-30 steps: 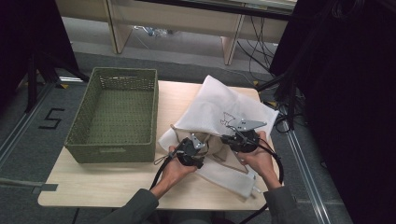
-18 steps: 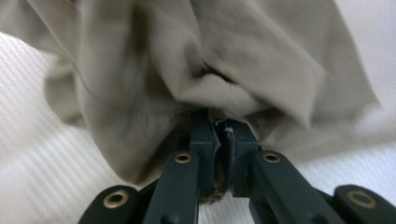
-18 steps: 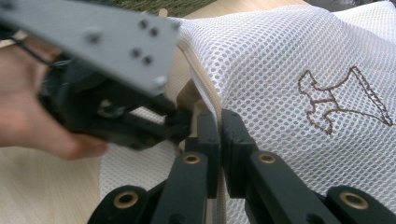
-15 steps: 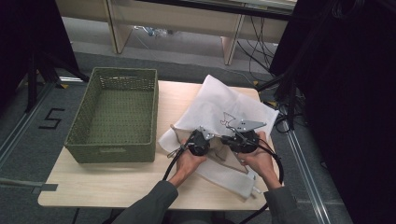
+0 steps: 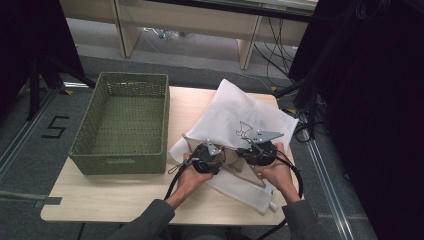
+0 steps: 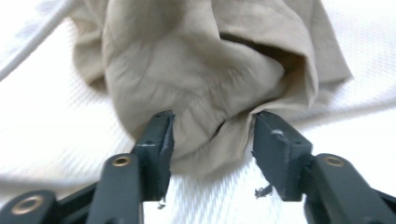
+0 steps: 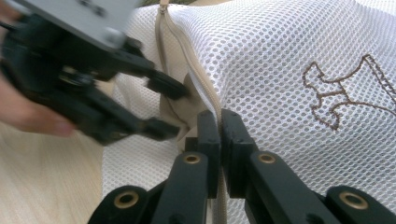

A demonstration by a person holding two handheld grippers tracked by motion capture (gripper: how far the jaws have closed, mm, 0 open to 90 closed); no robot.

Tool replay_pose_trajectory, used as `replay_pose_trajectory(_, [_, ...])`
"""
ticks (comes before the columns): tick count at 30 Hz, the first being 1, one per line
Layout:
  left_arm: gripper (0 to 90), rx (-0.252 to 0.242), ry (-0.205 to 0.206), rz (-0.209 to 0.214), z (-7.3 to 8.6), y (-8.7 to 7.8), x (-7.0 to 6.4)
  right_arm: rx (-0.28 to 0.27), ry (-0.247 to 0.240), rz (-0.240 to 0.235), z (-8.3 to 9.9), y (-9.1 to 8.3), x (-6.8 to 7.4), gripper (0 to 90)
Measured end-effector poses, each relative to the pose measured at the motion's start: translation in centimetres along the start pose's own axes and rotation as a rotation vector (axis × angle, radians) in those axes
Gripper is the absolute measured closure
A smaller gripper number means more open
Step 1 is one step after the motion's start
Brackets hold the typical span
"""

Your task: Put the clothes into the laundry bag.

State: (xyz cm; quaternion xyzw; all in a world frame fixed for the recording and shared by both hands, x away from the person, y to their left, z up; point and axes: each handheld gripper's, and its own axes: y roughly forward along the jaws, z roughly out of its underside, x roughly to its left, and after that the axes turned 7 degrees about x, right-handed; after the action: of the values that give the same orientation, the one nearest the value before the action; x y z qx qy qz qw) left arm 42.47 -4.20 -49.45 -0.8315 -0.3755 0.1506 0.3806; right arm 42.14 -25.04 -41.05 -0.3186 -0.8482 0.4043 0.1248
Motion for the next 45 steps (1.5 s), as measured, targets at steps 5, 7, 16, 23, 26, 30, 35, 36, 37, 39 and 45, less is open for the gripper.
replay_pose_trajectory(5, [56.2,0.015,0.027,0.034,1.0,-1.1,0.0,0.023,-0.010,-0.002,0.1,0.5,0.3,88.5])
replay_pose_trajectory(7, [56.5,0.028,0.039,0.054,1.0,-0.7,-0.3,0.028,-0.023,0.000,0.0,0.6,0.3,88.5])
replay_pose_trajectory(16, [83.5,0.044,0.015,0.032,-0.9,2.2,-0.9,0.032,-0.015,-0.005,0.1,0.6,0.4,88.5])
replay_pose_trajectory(23, [87.2,0.000,-0.036,-0.015,-2.5,3.4,-0.1,0.031,-0.032,-0.006,0.2,0.7,0.3,88.5])
replay_pose_trajectory(26, [84.5,0.011,-0.006,-0.023,-2.2,3.4,-0.4,0.038,-0.030,-0.015,0.3,0.8,0.3,88.5])
replay_pose_trajectory(30, [82.2,0.015,-0.007,-0.019,-1.8,3.0,-0.5,0.078,-0.024,-0.037,0.7,1.7,0.6,88.5])
replay_pose_trajectory(35, [81.8,0.015,-0.009,-0.001,-1.3,2.2,-0.4,0.125,-0.040,-0.068,1.0,3.3,1.1,88.4])
replay_pose_trajectory(36, [81.4,0.015,-0.009,-0.001,-1.3,2.2,-0.4,0.125,-0.040,-0.068,1.0,3.3,1.1,88.4])
replay_pose_trajectory(37, [81.0,0.011,-0.005,0.003,-0.9,1.9,-0.5,0.137,-0.033,-0.079,1.2,3.8,1.2,88.4])
replay_pose_trajectory(39, [80.3,0.012,-0.003,0.016,-0.5,1.3,-0.5,0.150,-0.029,-0.079,1.3,4.0,1.3,88.4])
replay_pose_trajectory(45, [78.6,0.023,0.041,0.029,0.8,-1.1,-0.2,0.174,-0.005,-0.096,1.8,4.5,1.0,88.3])
